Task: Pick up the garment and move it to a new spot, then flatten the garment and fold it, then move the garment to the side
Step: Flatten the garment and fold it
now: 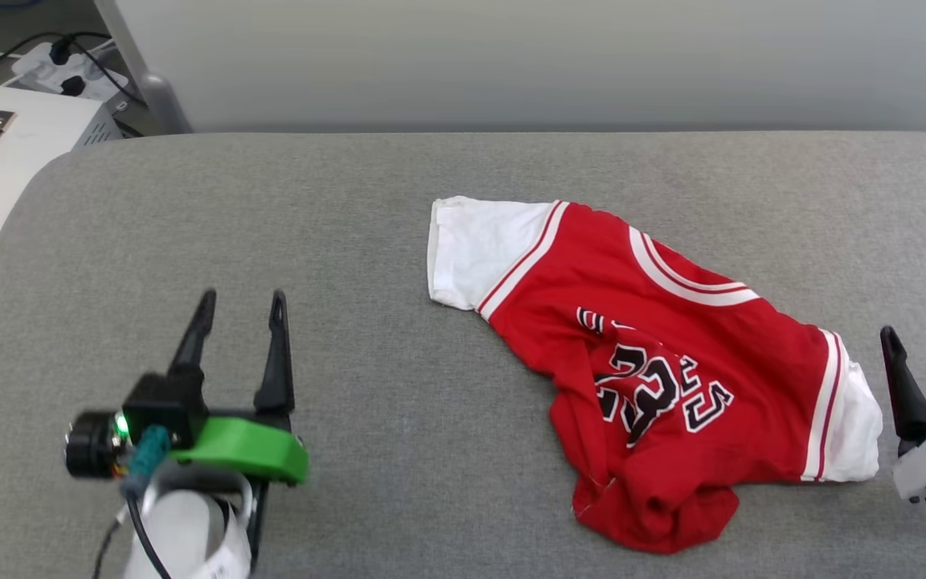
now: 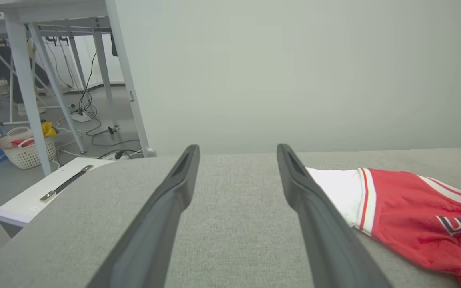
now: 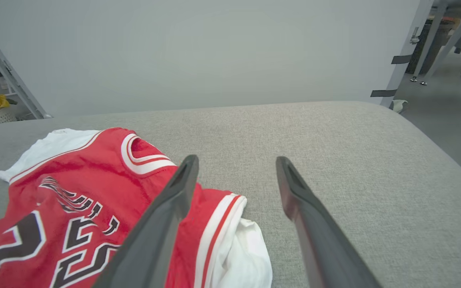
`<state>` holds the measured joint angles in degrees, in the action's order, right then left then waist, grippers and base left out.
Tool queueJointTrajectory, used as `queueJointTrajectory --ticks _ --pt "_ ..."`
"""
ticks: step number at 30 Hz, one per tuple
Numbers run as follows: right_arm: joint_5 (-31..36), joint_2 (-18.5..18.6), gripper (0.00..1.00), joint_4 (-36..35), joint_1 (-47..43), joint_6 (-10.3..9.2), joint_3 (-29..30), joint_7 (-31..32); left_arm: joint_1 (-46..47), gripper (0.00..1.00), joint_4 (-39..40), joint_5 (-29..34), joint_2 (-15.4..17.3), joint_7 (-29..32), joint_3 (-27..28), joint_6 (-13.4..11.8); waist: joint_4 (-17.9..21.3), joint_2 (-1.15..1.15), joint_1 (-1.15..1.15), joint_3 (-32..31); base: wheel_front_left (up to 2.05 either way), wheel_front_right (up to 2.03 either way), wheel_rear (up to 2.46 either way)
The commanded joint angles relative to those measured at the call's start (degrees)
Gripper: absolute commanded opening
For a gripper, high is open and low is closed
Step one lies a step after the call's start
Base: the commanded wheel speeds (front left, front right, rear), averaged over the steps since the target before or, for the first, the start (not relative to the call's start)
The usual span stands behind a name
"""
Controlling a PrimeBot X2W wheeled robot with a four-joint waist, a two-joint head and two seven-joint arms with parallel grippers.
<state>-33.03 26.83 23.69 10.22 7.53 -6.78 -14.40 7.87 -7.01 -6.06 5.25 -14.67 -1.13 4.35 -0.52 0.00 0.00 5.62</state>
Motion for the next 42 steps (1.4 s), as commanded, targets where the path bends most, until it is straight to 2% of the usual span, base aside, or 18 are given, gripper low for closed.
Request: queueJointTrajectory --ticks 1,4,6,9,12,17,19,26,27,29,34,42 --pt "3.08 -2.22 1.00 -2.52 -1.39 -0.04 2.29 -0.43 2.76 1.00 -0.22 0.38 1.07 -0.33 0.17 0.70 0.76 0.00 0.00 0.41 0.00 0.00 0.00" --pt "10.78 -7.40 1.00 -9.95 -3.93 -0.04 7.18 -0.52 8.03 1.00 -2.03 0.43 3.26 -0.33 -1.15 2.03 1.45 0.00 0.00 1.18 0.00 0.00 0.00" --pt "14.66 -10.36 1.00 -14.33 -5.46 -0.04 8.49 -0.53 12.03 1.00 -4.52 -0.07 4.88 -0.33 -2.76 2.60 1.90 0.00 0.00 1.91 0.00 0.00 0.00" --pt "18.76 -13.54 1.00 -19.33 -6.89 -0.04 9.07 -0.54 19.34 1.00 -8.52 -1.91 7.38 1.26 -5.62 3.01 2.51 0.00 0.00 3.16 0.00 0.00 0.00" --pt "21.72 -15.76 1.00 -22.92 -7.55 -0.04 8.55 -0.46 27.57 1.00 -11.18 -5.10 10.39 4.10 -11.07 3.10 3.36 0.00 0.00 4.88 0.00 0.00 0.00" --pt "22.69 -16.41 1.00 -24.37 -7.09 -0.04 6.69 -0.50 39.52 1.00 -14.96 -13.73 14.20 12.73 -21.19 3.12 4.41 0.00 0.00 7.60 0.00 0.00 0.00" --pt "22.95 -16.62 1.00 -24.50 -6.71 -0.04 6.17 -0.53 43.65 1.00 -16.85 -18.29 15.08 18.21 -25.43 3.13 4.78 0.00 0.00 8.59 0.00 0.00 0.00" --pt "23.78 -16.87 1.00 -24.33 -4.40 -0.04 4.28 -0.58 54.57 1.00 -24.00 -33.46 15.71 38.79 -37.17 3.13 6.38 0.00 0.00 12.28 0.00 0.00 0.00" --pt "24.17 -17.08 1.00 -24.49 -3.10 -0.04 3.59 -0.59 57.32 1.00 -26.27 -37.92 16.20 47.02 -42.08 3.13 7.24 0.00 0.00 13.93 0.00 0.00 0.00" --pt "24.40 -17.31 1.00 -24.64 -2.31 -0.04 3.32 -0.59 58.73 1.00 -27.56 -39.83 16.79 50.82 -44.70 3.14 7.89 0.00 0.00 15.08 0.00 0.00 0.00" --pt "24.67 -17.85 1.00 -24.83 -0.49 -0.04 2.49 -0.59 60.49 1.00 -31.19 -43.02 17.61 56.50 -49.30 3.14 9.28 0.00 0.00 17.62 0.00 0.00 0.00" --pt "25.40 -18.54 1.00 -24.19 1.22 -0.04 1.53 -0.60 58.91 1.00 -34.67 -46.58 17.80 58.48 -55.53 3.14 10.68 0.00 0.00 19.98 0.00 0.00 0.00"
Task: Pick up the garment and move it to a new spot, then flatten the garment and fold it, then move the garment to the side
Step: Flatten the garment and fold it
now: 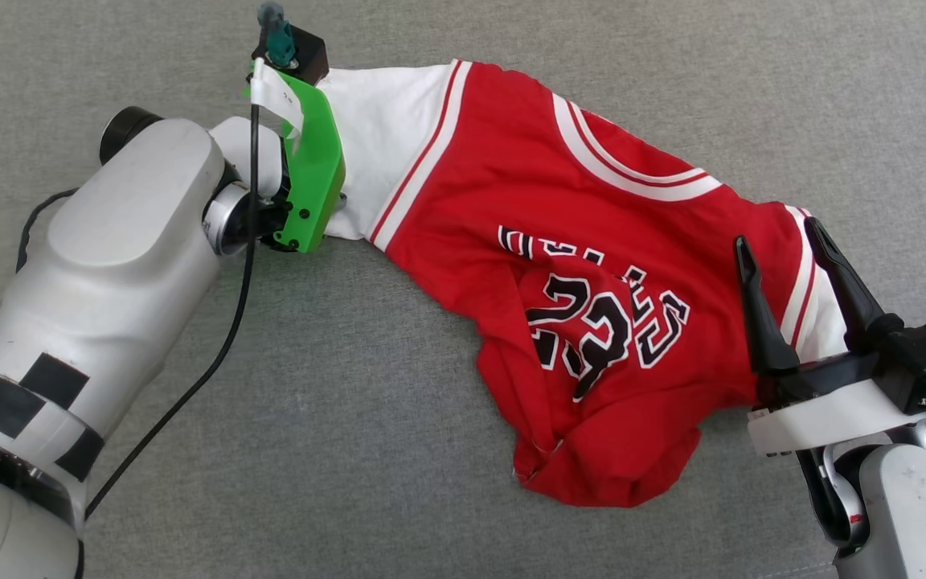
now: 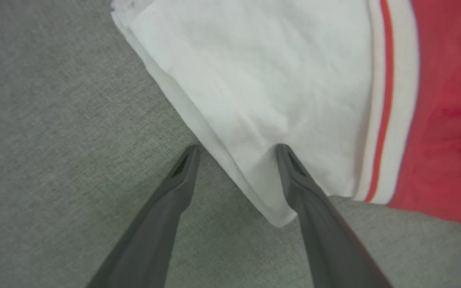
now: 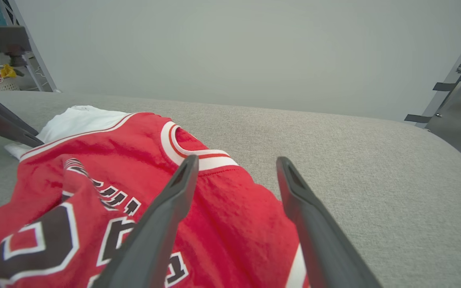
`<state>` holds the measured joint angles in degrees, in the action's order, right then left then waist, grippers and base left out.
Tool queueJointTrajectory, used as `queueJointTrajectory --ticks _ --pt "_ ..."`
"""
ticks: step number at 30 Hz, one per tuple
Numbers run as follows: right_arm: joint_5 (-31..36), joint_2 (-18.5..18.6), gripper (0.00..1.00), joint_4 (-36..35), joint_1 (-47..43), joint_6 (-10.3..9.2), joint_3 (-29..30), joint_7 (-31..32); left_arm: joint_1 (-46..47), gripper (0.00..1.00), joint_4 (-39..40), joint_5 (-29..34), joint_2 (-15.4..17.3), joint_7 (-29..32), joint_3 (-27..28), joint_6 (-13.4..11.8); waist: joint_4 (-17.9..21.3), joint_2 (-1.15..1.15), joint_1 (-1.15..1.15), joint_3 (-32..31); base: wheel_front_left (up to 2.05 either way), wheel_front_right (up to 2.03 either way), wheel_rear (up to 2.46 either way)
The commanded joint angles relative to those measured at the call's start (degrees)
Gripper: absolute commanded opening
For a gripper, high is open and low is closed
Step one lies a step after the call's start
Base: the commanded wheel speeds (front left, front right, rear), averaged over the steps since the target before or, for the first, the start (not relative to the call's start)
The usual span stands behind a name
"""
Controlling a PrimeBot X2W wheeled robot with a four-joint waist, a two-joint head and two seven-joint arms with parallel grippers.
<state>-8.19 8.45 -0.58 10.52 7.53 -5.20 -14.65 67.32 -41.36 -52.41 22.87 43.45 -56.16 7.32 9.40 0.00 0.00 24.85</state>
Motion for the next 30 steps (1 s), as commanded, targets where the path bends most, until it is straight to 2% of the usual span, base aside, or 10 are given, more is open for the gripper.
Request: queueJointTrajectory --ticks 1,5,6,7,8,16,24,28,29,30 --pt "0.68 -0.19 1.00 0.20 1.00 -0.04 -0.06 -0.34 -0.83 1.00 -0.27 -0.16 0.36 0.77 -1.99 0.16 0.79 0.00 0.00 0.86 0.00 0.00 0.00" --pt "0.89 -0.37 1.00 0.32 1.23 -0.04 -0.07 -0.34 -2.00 1.00 1.07 -0.90 1.69 2.08 -7.41 0.16 0.85 0.00 0.00 1.02 0.00 0.00 0.00" --pt "0.94 -0.41 1.00 0.30 1.27 -0.04 -0.06 -0.34 -2.20 0.84 1.55 -1.42 2.01 2.01 -8.28 0.16 0.81 0.00 0.00 1.03 0.00 0.00 0.00" --pt "0.99 -0.48 1.00 0.27 1.33 -0.04 -0.01 -0.34 -2.27 0.32 2.17 -2.10 2.43 1.43 -9.03 0.16 0.74 0.00 0.00 1.01 0.00 0.00 0.00" --pt "1.01 -0.53 1.00 0.28 1.36 -0.04 0.04 -0.34 -2.24 0.00 2.46 -2.59 2.76 0.46 -9.29 0.16 0.65 0.00 0.00 0.93 0.00 0.00 0.00" --pt "1.22 -0.56 1.00 0.80 0.22 -0.04 1.23 -0.35 -0.60 0.00 4.74 -2.40 6.08 -14.18 -10.39 0.16 -1.53 0.00 0.00 -3.27 0.00 0.00 0.00" --pt "1.47 -0.76 1.00 2.12 -4.25 -0.04 3.74 -0.35 -4.66 0.00 10.29 -1.79 11.80 -27.83 -9.74 -0.12 -5.67 0.00 0.00 -9.64 0.00 0.00 0.00" --pt "1.52 -0.70 1.00 2.52 -6.09 -0.04 4.59 -0.35 -8.43 0.00 14.03 -2.19 14.77 -31.45 -8.74 -2.67 -7.39 0.00 0.00 -11.60 0.00 0.00 0.00" --pt "1.58 -0.70 1.00 2.74 -7.07 -0.04 4.94 -0.35 -12.23 0.00 17.57 -2.84 17.35 -33.32 -8.20 -5.56 -8.20 0.00 0.00 -12.64 0.00 0.00 0.00" --pt "1.56 -0.64 1.00 2.85 -7.39 -0.04 5.05 -0.35 -13.96 0.00 18.97 -3.36 18.38 -33.95 -7.98 -6.65 -8.45 0.00 0.00 -12.96 0.00 0.00 0.00"
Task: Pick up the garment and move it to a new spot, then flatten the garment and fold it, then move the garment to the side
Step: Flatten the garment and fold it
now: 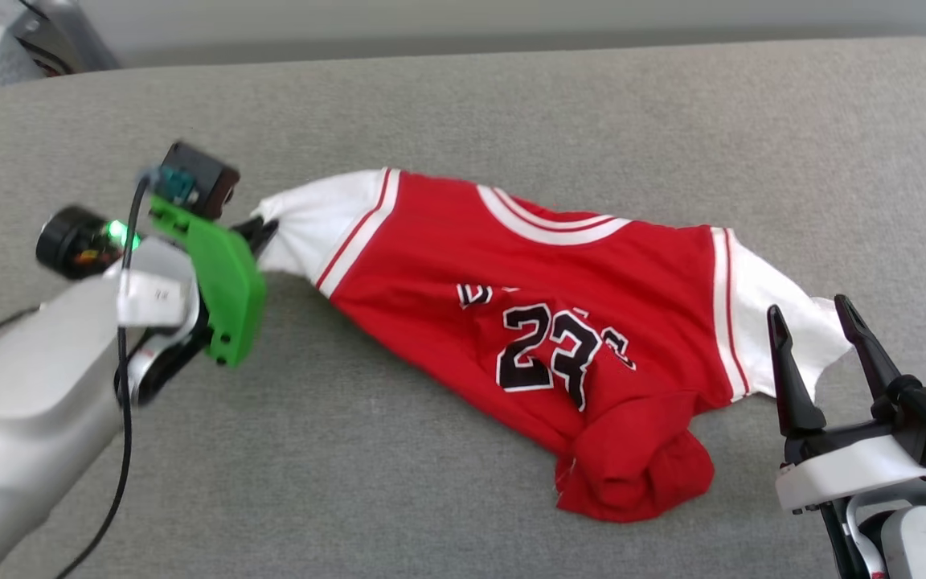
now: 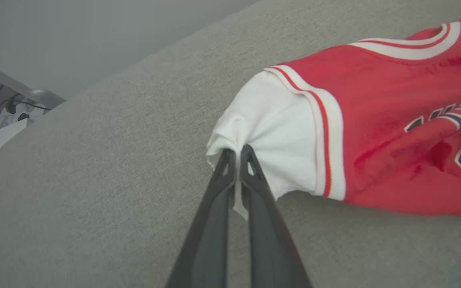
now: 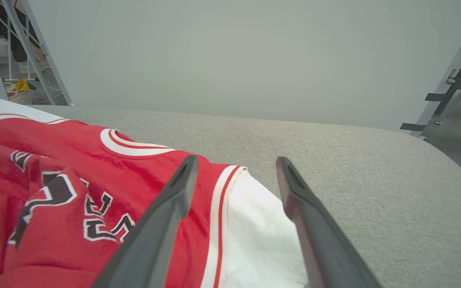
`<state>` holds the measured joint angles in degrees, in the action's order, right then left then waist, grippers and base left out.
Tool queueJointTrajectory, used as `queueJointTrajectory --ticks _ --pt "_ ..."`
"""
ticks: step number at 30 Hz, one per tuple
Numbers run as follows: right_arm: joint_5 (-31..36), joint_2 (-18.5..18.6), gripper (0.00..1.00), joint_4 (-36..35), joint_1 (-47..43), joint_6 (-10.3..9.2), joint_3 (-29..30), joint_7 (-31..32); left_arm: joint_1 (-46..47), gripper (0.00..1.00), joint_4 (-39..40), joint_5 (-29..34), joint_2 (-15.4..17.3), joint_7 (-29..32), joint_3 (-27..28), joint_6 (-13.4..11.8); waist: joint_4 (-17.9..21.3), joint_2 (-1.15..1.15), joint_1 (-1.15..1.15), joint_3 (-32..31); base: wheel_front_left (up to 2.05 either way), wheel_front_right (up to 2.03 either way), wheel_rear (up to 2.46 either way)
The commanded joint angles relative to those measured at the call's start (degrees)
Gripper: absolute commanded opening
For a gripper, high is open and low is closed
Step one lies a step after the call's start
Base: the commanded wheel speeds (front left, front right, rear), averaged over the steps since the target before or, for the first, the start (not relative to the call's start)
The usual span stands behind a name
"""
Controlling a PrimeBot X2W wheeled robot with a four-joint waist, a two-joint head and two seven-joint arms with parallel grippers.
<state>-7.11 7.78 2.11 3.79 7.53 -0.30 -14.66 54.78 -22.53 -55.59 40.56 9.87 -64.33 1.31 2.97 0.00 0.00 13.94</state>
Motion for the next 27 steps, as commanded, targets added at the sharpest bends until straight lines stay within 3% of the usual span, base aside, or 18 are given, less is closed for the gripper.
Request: queueJointTrajectory --ticks 1,6,11,21,22,27 --pt "0.42 0.11 1.00 0.26 -0.88 -0.04 0.23 -0.34 -2.84 0.00 1.31 -0.65 1.38 -0.88 0.37 -1.61 -2.18 0.00 0.00 -2.27 0.00 0.00 0.00" --pt "0.03 0.51 1.00 1.44 -2.20 -0.04 1.00 -0.34 -11.85 0.00 5.74 -4.02 4.41 -3.22 0.51 -5.96 -2.83 0.00 0.00 -3.29 0.00 0.00 0.00" --pt "-0.19 0.52 1.00 2.73 -3.11 -0.04 1.58 -0.34 -19.57 0.00 7.05 -6.99 4.13 -5.03 -0.41 -8.56 -2.70 0.00 0.00 -3.93 0.00 0.00 0.00" --pt "-0.65 1.21 1.00 4.35 -3.62 -0.04 2.96 -0.34 -26.42 0.03 2.08 -9.69 -0.79 -7.53 -2.25 -8.07 -2.58 0.00 0.00 -5.84 0.00 0.00 0.00" --pt "-0.72 1.42 1.00 4.33 -3.51 -0.04 3.11 -0.34 -26.48 1.00 1.65 -9.38 -1.06 -8.73 -1.96 -8.38 -2.60 0.00 0.00 -6.17 0.00 0.00 0.00" --pt "-0.91 3.60 1.00 3.24 -2.25 -0.04 4.45 -0.34 -26.86 1.00 1.38 -6.73 -1.56 -17.23 0.33 -12.15 -2.92 0.00 0.00 -7.93 0.00 0.00 0.00"
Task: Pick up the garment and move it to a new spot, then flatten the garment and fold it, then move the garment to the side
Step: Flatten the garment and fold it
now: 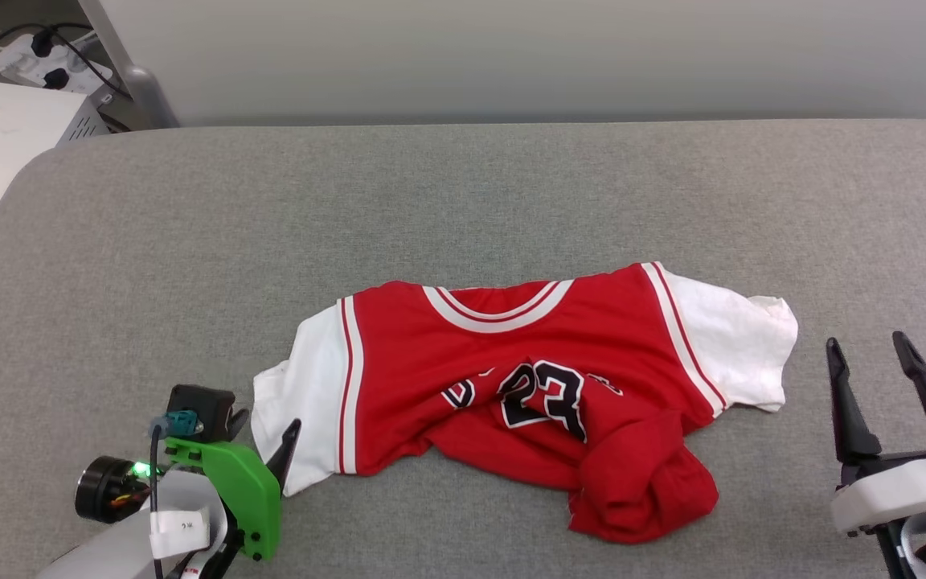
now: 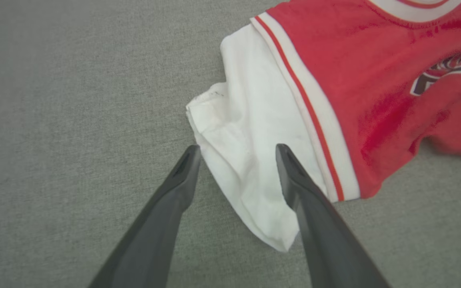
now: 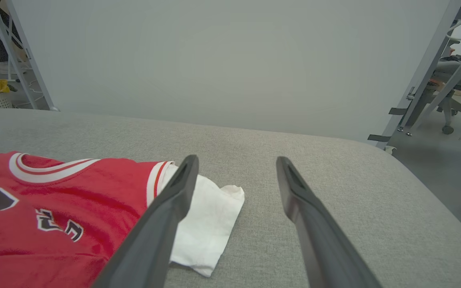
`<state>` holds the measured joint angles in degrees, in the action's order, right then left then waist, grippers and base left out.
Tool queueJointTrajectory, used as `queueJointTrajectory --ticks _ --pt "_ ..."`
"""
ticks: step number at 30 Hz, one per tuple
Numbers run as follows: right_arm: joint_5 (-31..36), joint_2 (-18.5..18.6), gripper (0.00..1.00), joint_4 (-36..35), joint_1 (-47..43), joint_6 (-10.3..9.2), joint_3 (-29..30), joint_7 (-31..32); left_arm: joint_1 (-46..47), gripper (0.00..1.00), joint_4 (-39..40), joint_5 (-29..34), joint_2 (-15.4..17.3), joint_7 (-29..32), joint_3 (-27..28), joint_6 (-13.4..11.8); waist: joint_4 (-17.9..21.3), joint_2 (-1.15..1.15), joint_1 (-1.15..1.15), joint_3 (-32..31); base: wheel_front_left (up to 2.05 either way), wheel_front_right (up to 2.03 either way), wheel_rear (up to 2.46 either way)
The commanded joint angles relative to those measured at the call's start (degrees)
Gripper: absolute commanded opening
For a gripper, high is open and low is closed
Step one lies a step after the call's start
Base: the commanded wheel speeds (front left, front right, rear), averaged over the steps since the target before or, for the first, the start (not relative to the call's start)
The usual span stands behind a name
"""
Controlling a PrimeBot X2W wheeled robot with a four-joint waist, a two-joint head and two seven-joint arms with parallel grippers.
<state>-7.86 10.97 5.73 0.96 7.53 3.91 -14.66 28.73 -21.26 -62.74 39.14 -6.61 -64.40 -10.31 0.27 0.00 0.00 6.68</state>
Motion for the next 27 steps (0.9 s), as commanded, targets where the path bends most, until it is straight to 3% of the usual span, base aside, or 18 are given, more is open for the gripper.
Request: queueJointTrajectory --ticks 1,9,10,11,13,20,27 --pt "-0.09 1.21 1.00 -0.74 1.08 -0.04 0.67 -0.34 -0.90 1.00 0.67 1.14 -0.03 -2.74 0.99 -1.76 -0.36 0.00 0.00 -0.92 0.00 0.00 0.00" --pt "-1.14 7.83 1.00 -5.31 7.31 -0.04 2.75 3.47 -2.63 1.00 8.43 6.64 0.88 -8.21 7.37 -10.66 -2.10 0.00 0.00 -1.30 0.00 0.00 0.00" --pt "-1.73 9.05 1.00 -5.87 8.45 -0.04 2.40 5.05 -3.10 1.00 9.77 7.90 0.69 -8.30 8.96 -11.76 -2.39 0.00 0.00 -1.09 0.00 0.00 0.00" --pt "-4.81 12.61 1.00 -6.83 11.79 -0.04 0.42 9.95 -5.01 1.00 13.66 13.08 -0.55 -8.35 15.03 -14.40 -3.13 0.00 0.00 -0.25 0.00 0.00 0.00" --pt "-7.79 15.13 1.00 -6.85 14.13 -0.04 -1.40 14.18 -7.14 1.00 15.87 16.65 -1.87 -8.37 19.27 -15.53 -3.57 0.00 0.00 0.40 0.00 0.00 0.00" --pt "-20.21 25.92 1.00 -3.07 21.52 -0.04 -10.45 34.30 -15.04 1.00 21.78 28.20 -8.30 -8.38 31.70 -16.14 -5.19 0.00 0.00 3.31 0.00 0.00 0.00" --pt "-33.44 32.32 1.00 2.45 26.38 -0.04 -16.82 56.17 -19.30 1.00 24.34 36.78 -15.26 -8.38 39.82 -12.66 -6.84 0.00 0.00 7.16 0.00 0.00 0.00"
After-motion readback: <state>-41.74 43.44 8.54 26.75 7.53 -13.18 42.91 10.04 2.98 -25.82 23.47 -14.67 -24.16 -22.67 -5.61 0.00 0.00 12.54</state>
